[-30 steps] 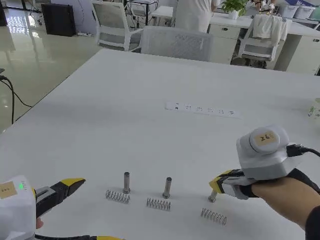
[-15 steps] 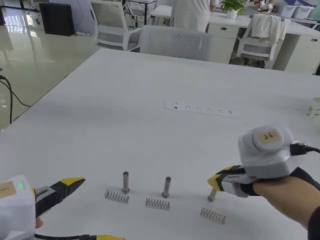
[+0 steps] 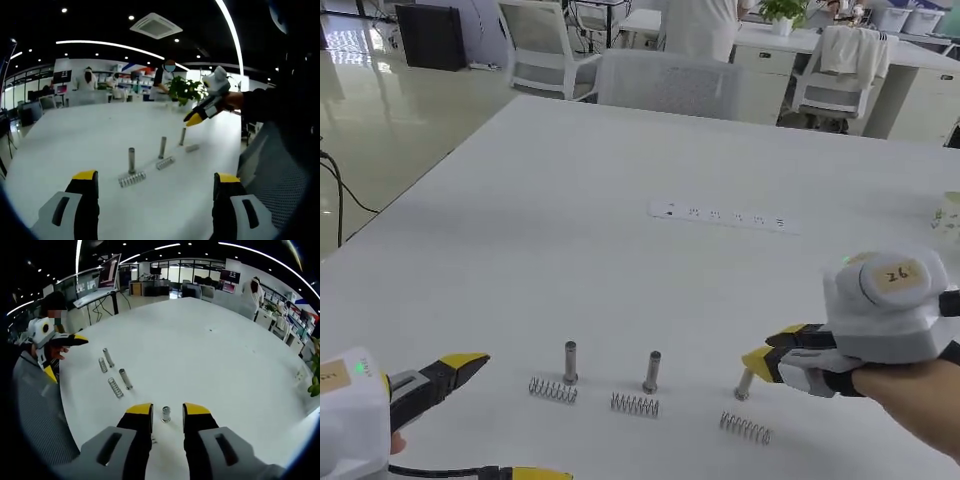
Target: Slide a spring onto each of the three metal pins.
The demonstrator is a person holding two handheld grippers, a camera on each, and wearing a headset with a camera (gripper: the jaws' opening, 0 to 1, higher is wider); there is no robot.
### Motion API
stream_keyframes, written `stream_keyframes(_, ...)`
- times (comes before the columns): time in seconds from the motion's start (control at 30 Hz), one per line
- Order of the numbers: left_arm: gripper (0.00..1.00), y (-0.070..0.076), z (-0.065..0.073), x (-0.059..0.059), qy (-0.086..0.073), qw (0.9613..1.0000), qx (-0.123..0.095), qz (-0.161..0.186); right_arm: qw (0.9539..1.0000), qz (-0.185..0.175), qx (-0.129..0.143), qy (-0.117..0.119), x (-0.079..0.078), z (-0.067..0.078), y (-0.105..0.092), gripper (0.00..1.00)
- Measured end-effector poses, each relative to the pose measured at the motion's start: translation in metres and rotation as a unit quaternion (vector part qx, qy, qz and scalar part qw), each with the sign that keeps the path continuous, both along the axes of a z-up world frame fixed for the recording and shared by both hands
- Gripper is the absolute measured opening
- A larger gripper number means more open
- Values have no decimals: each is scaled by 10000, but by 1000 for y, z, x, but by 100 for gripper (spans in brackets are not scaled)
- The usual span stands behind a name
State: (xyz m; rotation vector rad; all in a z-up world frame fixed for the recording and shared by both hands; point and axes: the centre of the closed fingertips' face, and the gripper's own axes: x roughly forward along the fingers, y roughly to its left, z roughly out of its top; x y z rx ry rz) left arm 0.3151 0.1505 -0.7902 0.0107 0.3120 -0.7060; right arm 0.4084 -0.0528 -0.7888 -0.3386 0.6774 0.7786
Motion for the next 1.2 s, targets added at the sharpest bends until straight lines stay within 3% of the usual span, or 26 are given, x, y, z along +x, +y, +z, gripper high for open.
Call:
stream_keyframes(0.43, 92, -1, 0, 0, 8, 10000, 16, -14, 9998, 42, -65, 198, -24, -14, -19, 26)
stream_keyframes(0.83, 91, -2, 0, 0, 25, 10000, 20, -35, 9957, 563, -271, 680, -52, -43, -13, 26)
stream_keyframes(1.2, 91, -2, -1, -1, 48, 10000, 17, -45, 9914, 866, -564, 805, -55, -61, -8, 25)
